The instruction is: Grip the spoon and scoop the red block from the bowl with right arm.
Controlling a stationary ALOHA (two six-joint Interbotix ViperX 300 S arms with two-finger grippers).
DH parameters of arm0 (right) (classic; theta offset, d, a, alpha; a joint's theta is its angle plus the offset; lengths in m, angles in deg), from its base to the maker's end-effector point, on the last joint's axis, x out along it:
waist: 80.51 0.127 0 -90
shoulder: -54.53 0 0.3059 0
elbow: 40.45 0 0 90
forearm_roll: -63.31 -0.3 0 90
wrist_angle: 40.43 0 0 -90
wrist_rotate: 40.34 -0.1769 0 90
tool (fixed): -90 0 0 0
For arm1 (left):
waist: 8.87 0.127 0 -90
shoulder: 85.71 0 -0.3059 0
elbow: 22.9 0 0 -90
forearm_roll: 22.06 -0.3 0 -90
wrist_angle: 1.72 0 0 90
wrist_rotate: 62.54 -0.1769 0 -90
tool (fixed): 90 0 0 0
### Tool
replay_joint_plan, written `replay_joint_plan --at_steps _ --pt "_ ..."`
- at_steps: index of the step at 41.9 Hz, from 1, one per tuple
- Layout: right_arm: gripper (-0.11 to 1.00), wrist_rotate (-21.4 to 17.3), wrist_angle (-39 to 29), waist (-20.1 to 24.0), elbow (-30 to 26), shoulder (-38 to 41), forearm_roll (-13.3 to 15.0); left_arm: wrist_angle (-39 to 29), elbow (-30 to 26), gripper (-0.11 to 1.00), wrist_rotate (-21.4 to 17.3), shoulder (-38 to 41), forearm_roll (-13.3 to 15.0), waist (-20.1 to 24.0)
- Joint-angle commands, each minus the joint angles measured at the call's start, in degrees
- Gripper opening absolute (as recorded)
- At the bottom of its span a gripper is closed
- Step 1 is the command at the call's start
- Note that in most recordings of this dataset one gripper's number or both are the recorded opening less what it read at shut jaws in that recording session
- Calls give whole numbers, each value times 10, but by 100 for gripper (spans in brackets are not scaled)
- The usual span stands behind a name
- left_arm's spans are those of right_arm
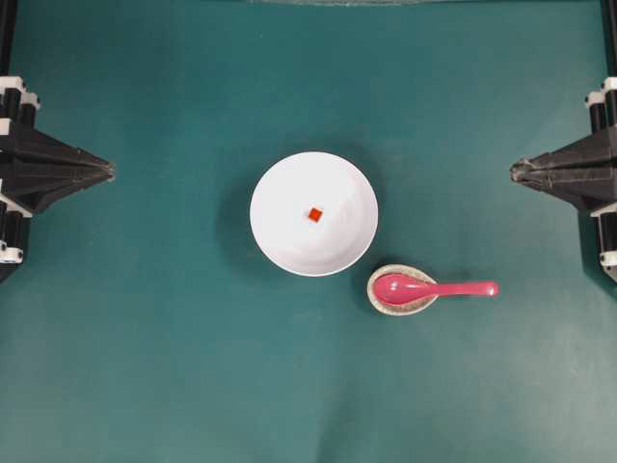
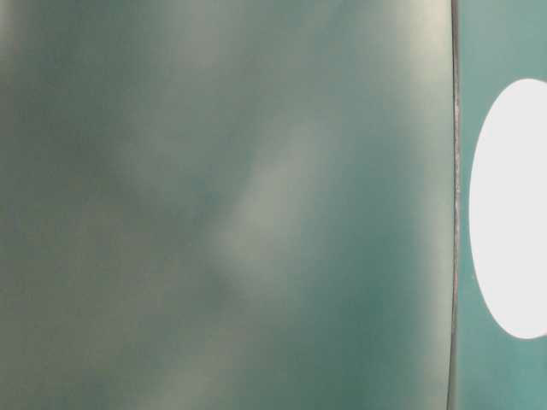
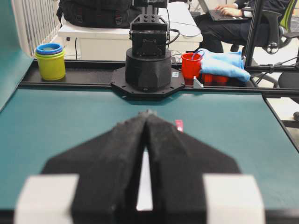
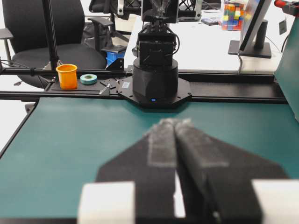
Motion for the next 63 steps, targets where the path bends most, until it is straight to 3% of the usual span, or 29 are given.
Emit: replay_joint_plan --at_steps 1,7,21,40,52,63 --pt "0 -1 4 0 -11 6 -3 -24 -17 0 4 6 -3 -5" --pt "0 -1 3 0 -11 17 -3 -79 -24 0 4 4 -3 -6" --pt "0 -15 2 0 -17 17 -18 -113 -25 0 4 0 -3 -7" --pt "1 -24 -40 1 -39 15 -18 -167 -40 0 4 0 -3 -6" --pt "43 -25 -65 6 -36 20 -18 -179 -40 0 4 0 -3 -6" --pt "47 -24 -52 26 -12 56 -18 -196 -40 0 -3 0 -3 1"
